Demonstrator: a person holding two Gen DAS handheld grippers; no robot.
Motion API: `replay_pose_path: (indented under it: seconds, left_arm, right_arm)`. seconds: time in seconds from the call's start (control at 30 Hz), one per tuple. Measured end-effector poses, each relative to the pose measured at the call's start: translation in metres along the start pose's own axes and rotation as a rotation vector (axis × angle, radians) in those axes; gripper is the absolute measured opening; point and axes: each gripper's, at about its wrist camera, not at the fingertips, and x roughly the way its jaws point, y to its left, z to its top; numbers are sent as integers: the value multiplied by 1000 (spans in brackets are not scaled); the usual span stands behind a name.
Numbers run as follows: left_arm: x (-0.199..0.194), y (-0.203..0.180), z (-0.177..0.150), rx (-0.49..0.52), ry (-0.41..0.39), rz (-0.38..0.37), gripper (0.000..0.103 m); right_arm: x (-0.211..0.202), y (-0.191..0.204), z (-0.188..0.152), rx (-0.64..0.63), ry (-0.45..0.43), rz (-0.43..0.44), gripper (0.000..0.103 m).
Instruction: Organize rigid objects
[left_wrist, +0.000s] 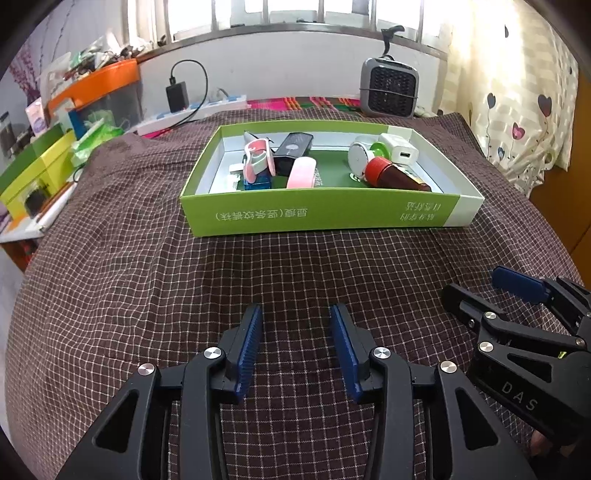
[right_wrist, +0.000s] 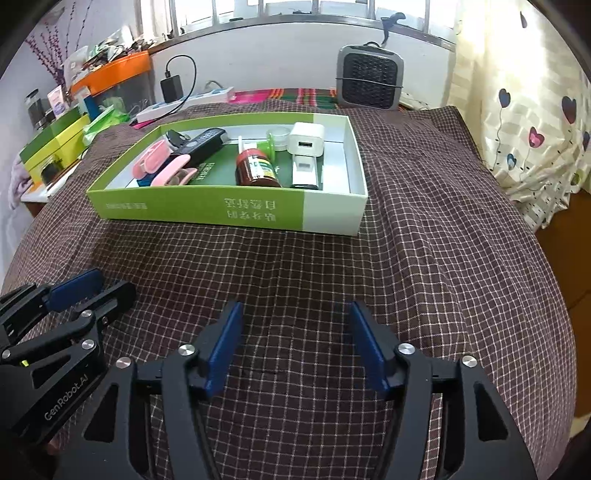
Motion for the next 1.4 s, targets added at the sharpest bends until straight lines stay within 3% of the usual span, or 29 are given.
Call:
replay_pose_path:
  seconds: [0.17,1.4]
  left_arm:
    - [1,-3,0,13,3,-9,47]
    - [2,-6,-1,-25,3,18,51]
  right_arm:
    - [1,-2,0,10,3,4,66]
    - [2,-1,0,7,4,3,68]
